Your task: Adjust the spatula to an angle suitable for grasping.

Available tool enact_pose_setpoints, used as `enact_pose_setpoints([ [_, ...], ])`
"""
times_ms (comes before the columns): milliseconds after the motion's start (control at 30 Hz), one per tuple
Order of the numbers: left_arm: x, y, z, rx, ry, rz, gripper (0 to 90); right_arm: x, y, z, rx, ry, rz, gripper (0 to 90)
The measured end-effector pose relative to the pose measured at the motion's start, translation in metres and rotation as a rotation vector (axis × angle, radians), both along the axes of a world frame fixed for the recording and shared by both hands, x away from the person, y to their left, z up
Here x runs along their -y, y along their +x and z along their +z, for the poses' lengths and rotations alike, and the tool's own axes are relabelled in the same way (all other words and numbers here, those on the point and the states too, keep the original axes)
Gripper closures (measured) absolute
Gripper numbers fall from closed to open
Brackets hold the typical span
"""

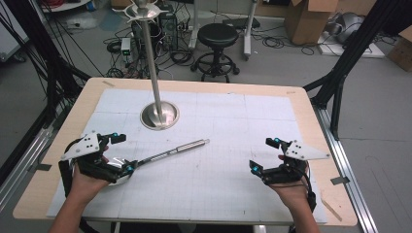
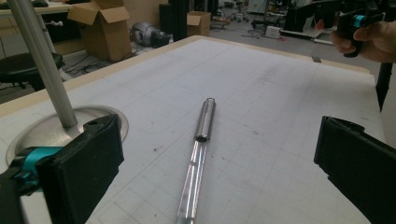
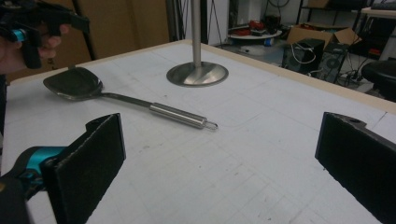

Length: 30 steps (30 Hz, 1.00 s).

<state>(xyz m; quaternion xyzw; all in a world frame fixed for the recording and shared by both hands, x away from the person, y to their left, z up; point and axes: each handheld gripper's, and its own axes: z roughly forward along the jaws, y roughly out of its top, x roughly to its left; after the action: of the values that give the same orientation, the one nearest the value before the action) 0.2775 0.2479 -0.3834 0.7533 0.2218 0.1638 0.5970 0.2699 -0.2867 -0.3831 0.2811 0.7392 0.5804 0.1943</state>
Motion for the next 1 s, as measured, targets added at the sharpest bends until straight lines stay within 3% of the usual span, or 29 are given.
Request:
enact_pose_setpoints([
  [67, 0.0, 0.0, 0.0, -0.001, 0.001, 0.0, 1.7, -0.001, -0.001, -0.001, -0.017, -0.003, -0.001, 0.2],
  [700, 0.004, 0.007, 0.007, -0.024, -0.005, -0.016, 1.7, -0.001, -0.006, -0.006, -0.027, -0.035, 0.005, 0.2],
  [867, 0.009, 0.015, 0.02, -0.038, 0.029, -0.016, 1.7, -0.004, -0.004, -0.008, -0.032, -0.04, 0.015, 0.3],
  [1000, 0.02, 0.027, 0.029, -0.097, 0.088, -0.037, 1.7, -0.004, -0.004, -0.011, -0.039, -0.046, 0.017, 0.3],
])
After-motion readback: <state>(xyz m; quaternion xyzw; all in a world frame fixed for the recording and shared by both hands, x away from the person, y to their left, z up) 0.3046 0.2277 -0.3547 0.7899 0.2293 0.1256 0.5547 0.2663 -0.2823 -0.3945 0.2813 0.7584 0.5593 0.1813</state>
